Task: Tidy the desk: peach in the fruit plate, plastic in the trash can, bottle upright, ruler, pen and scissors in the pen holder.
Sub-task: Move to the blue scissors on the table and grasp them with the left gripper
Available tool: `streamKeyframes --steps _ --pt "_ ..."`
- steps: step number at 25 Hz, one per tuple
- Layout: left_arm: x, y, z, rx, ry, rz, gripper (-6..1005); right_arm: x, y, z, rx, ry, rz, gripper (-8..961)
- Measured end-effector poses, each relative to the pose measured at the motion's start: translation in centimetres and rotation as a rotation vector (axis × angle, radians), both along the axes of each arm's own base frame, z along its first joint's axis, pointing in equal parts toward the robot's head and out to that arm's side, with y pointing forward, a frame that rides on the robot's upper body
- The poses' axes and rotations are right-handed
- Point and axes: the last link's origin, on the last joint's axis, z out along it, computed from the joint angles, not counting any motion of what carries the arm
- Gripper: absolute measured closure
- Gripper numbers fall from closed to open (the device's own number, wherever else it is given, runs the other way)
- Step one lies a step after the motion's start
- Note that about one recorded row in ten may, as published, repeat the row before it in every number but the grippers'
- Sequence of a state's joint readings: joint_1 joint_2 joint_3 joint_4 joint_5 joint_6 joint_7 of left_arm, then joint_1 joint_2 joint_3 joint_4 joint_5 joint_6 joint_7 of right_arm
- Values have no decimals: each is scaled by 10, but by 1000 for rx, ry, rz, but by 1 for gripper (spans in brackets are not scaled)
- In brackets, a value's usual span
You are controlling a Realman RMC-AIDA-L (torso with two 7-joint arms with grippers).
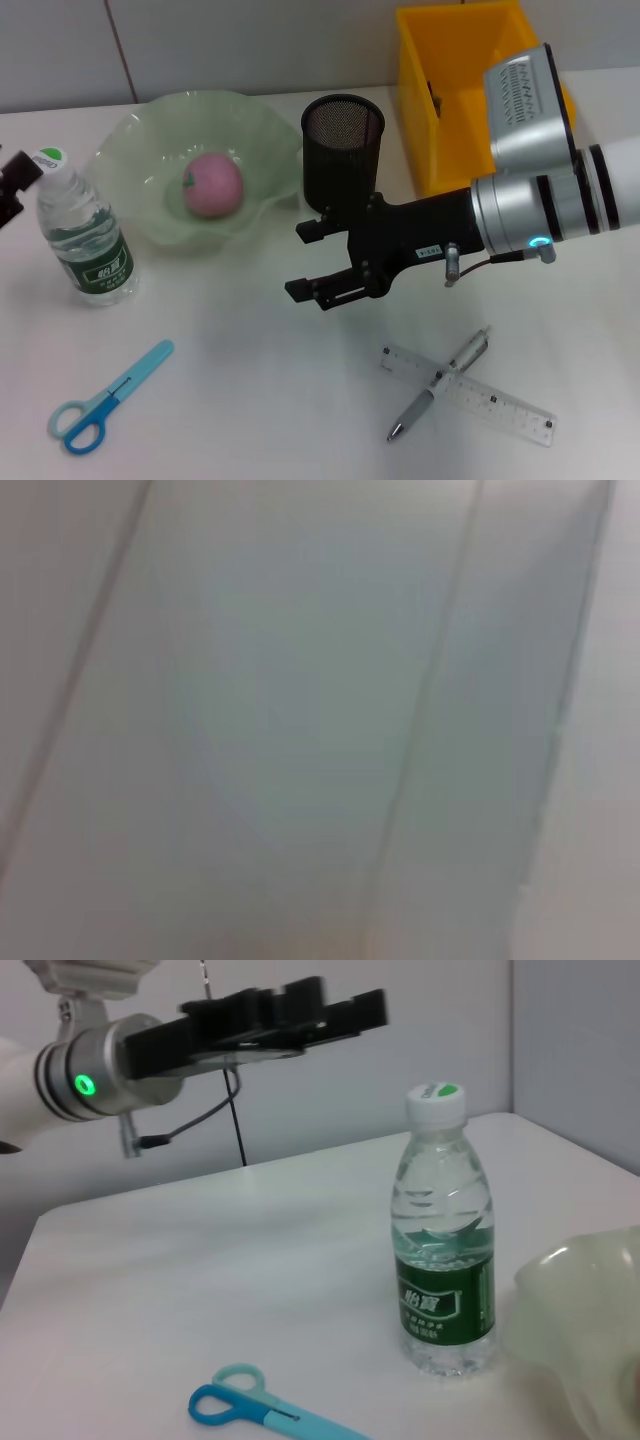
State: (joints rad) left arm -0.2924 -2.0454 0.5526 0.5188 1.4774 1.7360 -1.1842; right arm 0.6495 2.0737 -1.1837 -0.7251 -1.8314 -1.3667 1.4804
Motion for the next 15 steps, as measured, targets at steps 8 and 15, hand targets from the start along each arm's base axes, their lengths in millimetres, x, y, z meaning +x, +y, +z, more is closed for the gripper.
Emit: streamKeyframes --steps 8,15 --pt "10 -7 -1 -217 120 -92 235 7 -3 -1 -5 -3 -25 179" --pt "16 -7 18 -329 298 -83 240 19 -10 4 2 -10 -46 179"
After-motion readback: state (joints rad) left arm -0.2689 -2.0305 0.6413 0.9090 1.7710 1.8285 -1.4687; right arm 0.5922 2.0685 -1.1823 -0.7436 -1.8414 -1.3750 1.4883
